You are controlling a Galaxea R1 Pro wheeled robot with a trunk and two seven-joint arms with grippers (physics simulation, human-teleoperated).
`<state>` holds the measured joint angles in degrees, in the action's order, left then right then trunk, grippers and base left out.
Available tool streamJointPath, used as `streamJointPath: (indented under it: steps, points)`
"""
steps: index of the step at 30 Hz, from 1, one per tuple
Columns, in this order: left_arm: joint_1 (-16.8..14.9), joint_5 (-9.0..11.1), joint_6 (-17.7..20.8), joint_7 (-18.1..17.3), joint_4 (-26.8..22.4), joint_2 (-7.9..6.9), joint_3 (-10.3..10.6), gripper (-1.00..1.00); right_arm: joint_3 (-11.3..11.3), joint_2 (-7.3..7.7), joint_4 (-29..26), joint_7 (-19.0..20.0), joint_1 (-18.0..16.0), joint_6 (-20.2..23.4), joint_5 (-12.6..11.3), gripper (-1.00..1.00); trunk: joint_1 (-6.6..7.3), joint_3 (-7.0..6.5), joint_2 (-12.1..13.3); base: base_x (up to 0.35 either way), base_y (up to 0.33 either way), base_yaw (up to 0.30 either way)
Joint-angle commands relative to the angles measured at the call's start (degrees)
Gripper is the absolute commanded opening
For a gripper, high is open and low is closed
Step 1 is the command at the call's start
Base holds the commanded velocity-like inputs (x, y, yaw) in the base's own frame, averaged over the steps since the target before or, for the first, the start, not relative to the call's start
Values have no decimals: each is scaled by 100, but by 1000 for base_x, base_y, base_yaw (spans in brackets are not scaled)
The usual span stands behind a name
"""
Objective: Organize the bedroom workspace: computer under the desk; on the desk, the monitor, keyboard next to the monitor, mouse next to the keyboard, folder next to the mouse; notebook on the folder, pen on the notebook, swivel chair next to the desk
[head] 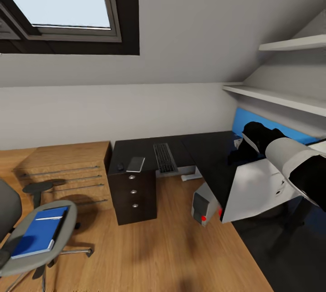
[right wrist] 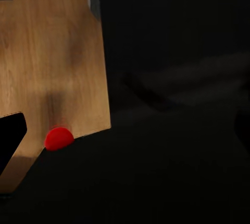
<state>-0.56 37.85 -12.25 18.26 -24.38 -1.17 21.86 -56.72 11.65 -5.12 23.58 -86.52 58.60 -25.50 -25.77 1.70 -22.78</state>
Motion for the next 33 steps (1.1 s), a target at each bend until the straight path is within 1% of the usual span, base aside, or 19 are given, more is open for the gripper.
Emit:
streamJointPath:
  steps: [1,7,15,21,33]
  points:
    - [-5,47,-23,37,-6,-6,48,100,-49,5,-13,24,-6,20,3,100,-2,14,-14,-212,0,0]
    - [-5,47,-16,33,-6,-6,46,100,-50,-1,-15,24,-5,20,62,100,-2,14,-14,-283,0,0]
    - [-5,46,-15,22,-6,-6,46,100,-53,-17,-27,24,-5,20,96,100,-2,14,-14,-189,-38,0]
    - [-5,47,-14,20,-6,-6,46,100,-51,-22,-39,24,-5,20,98,100,-2,14,-14,-91,-33,0]
    - [-5,52,-5,20,-6,-6,46,100,-52,-22,-50,24,-5,28,105,100,-2,14,-14,-149,-46,0]
